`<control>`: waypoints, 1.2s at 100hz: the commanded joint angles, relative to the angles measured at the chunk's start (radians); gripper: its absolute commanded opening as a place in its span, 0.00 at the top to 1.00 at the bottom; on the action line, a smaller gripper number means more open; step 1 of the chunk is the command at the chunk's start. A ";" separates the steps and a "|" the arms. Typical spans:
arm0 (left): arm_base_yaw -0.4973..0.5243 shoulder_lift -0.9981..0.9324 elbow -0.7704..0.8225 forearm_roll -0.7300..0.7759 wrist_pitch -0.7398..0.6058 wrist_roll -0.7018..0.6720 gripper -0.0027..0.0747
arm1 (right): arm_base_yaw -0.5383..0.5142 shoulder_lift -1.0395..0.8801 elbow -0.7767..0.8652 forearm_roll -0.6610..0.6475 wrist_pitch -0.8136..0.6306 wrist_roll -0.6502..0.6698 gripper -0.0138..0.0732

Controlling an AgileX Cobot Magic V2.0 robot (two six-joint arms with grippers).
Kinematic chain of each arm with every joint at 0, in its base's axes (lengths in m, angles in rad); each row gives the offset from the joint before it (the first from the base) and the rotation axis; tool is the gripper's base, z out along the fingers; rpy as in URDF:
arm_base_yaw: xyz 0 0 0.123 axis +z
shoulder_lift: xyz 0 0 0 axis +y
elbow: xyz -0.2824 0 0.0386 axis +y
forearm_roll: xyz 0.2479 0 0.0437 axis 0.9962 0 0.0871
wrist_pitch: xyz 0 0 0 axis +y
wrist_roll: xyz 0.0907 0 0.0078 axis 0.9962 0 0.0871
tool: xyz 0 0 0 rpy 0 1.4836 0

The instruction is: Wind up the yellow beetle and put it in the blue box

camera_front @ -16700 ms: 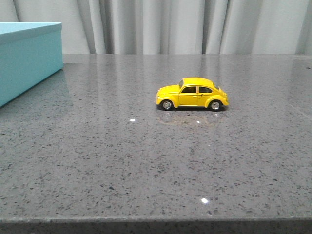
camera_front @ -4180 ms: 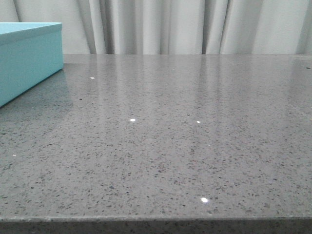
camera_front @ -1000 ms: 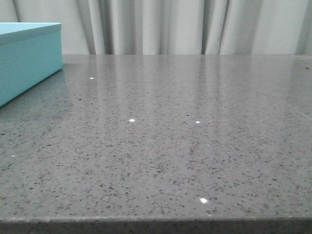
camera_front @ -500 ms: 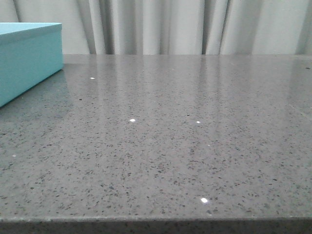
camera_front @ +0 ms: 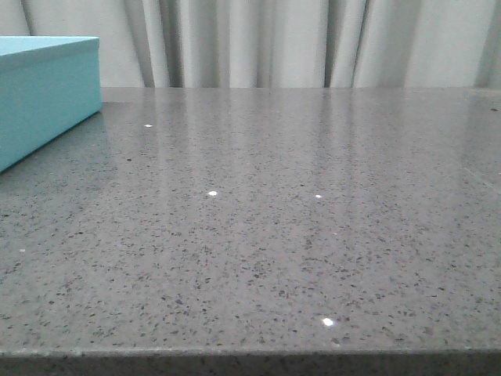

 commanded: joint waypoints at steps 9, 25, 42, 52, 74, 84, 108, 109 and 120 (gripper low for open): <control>-0.004 -0.031 0.043 -0.009 -0.077 -0.008 0.99 | -0.003 0.013 -0.020 -0.027 -0.080 -0.008 0.92; -0.004 -0.031 0.043 -0.009 -0.077 -0.008 0.99 | -0.003 0.013 -0.009 -0.030 -0.080 -0.008 0.92; -0.004 -0.031 0.043 -0.009 -0.077 -0.008 0.99 | -0.003 0.013 -0.009 -0.038 -0.080 -0.008 0.92; -0.004 -0.031 0.043 -0.009 -0.077 -0.008 0.99 | -0.003 0.013 -0.007 -0.038 -0.079 -0.008 0.92; -0.004 -0.031 0.043 -0.009 -0.077 -0.008 0.99 | -0.006 0.013 -0.003 -0.051 -0.089 -0.008 0.92; -0.004 -0.031 0.043 -0.009 -0.077 -0.008 0.99 | -0.036 0.013 0.011 -0.061 -0.124 -0.008 0.92; -0.004 -0.031 0.043 -0.009 -0.077 -0.008 0.99 | -0.210 0.013 0.104 0.168 -0.304 -0.213 0.92; -0.004 -0.031 0.043 -0.009 -0.077 -0.008 0.99 | -0.215 0.013 0.107 0.180 -0.308 -0.234 0.92; -0.004 -0.031 0.043 -0.009 -0.077 -0.008 0.99 | -0.282 0.013 0.162 0.303 -0.401 -0.360 0.92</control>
